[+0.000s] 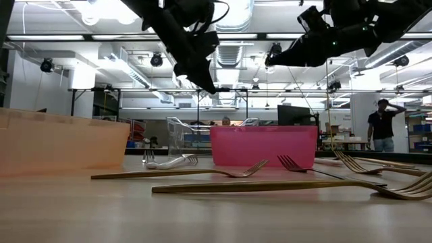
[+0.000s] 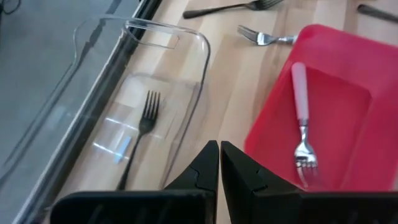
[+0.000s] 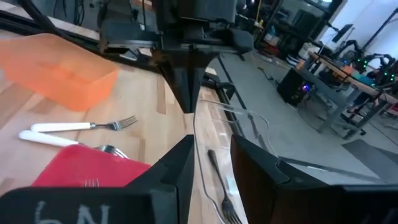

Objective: Sort silverware by color (type)
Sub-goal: Put the white fork into the red bin

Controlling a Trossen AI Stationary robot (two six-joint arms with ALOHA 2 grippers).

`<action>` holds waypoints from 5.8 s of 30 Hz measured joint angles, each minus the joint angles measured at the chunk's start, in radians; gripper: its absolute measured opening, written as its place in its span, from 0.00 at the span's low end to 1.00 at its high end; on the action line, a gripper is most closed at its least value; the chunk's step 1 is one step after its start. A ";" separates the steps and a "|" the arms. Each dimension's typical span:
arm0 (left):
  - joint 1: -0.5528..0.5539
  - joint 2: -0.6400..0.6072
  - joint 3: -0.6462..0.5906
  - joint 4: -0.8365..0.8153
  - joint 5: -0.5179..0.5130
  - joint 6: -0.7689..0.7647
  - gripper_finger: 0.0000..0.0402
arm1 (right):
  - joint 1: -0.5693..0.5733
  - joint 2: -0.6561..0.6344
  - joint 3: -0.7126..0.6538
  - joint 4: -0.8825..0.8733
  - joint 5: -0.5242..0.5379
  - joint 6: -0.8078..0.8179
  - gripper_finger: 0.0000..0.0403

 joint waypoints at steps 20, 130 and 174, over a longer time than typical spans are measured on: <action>-0.057 0.000 0.076 -0.259 0.000 -0.258 0.00 | 0.000 0.000 -0.005 0.025 0.009 0.045 0.19; -0.011 0.000 -0.317 -0.189 0.085 -0.086 0.49 | 0.000 0.000 -0.005 -0.001 0.520 0.019 0.17; -0.011 -0.001 -0.392 -0.087 0.088 -0.136 0.09 | 0.000 0.000 -0.005 -0.006 0.520 0.007 0.17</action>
